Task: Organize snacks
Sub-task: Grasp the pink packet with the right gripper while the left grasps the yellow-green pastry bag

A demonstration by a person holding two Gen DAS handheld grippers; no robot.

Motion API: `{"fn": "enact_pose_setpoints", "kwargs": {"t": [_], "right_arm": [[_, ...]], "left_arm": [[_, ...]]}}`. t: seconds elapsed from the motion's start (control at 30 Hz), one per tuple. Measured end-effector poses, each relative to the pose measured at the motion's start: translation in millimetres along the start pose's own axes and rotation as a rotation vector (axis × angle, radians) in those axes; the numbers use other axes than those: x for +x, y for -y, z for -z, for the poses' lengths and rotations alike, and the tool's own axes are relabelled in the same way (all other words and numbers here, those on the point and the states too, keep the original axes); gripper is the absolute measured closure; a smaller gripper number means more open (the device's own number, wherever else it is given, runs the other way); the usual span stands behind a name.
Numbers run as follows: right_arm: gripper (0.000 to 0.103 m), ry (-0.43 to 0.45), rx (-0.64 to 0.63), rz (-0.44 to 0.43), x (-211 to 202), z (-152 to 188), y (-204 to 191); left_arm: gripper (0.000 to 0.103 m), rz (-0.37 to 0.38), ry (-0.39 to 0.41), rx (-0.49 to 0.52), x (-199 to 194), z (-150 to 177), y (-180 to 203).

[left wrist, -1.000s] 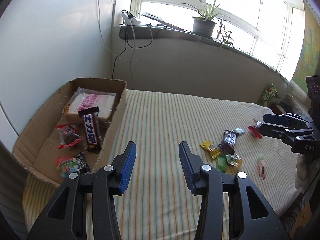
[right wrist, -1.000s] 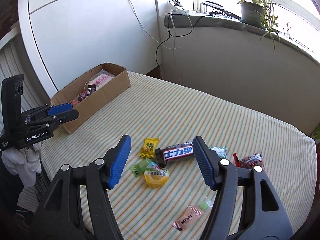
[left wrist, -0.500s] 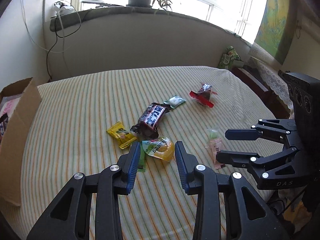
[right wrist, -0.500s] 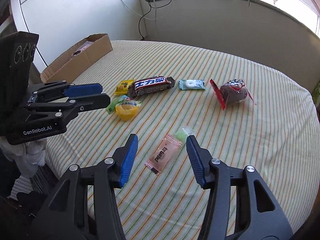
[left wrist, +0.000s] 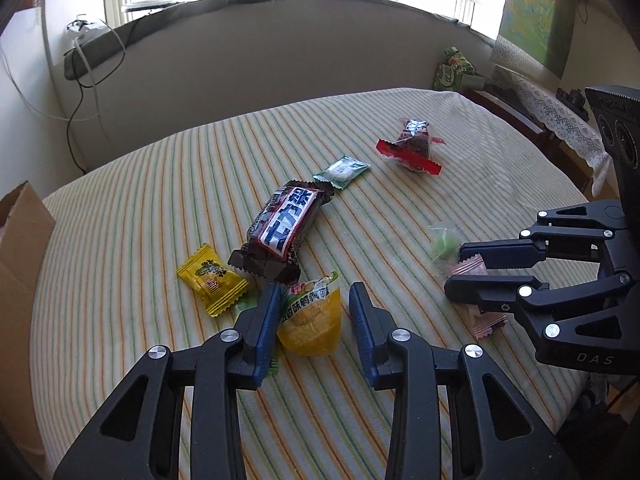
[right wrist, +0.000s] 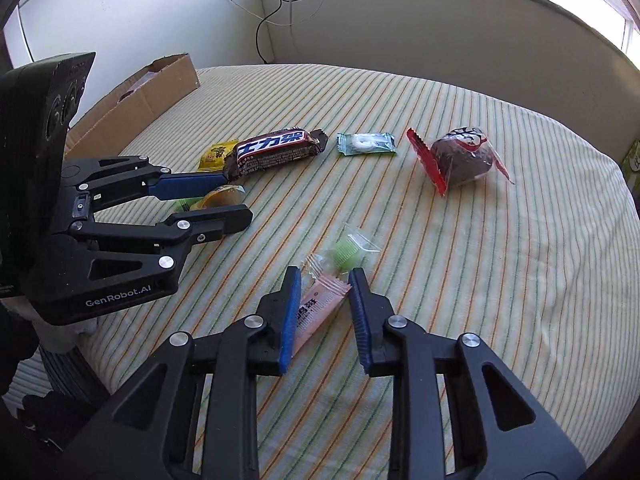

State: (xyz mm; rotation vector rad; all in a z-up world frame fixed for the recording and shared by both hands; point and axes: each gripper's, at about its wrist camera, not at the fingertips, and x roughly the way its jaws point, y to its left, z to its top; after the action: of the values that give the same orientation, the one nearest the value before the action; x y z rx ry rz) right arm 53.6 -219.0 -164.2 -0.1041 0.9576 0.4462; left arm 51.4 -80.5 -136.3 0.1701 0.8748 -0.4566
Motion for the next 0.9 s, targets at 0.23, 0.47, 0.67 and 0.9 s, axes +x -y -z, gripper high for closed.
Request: {"fn": "enact_pose_setpoints", "kwargs": {"t": [0.23, 0.47, 0.67, 0.9], "right_arm": [[0.089, 0.005, 0.033, -0.027, -10.3, 8.9, 11.3], [0.082, -0.006, 0.005, -0.031, -16.2, 17.5, 10.4], [0.056, 0.002, 0.039, -0.026, -27.6, 22.4, 12.5], [0.058, -0.029, 0.089, -0.025, -23.6, 27.3, -0.8]], "left_arm": [[0.08, -0.004, 0.004, -0.003, -2.7, 4.2, 0.2], [0.08, 0.0, 0.014, -0.001, -4.9, 4.3, 4.4], [0.08, 0.016, 0.035, -0.015, -15.0, 4.1, 2.2], [0.08, 0.016, 0.069, -0.008, -31.1, 10.4, 5.1]]}}
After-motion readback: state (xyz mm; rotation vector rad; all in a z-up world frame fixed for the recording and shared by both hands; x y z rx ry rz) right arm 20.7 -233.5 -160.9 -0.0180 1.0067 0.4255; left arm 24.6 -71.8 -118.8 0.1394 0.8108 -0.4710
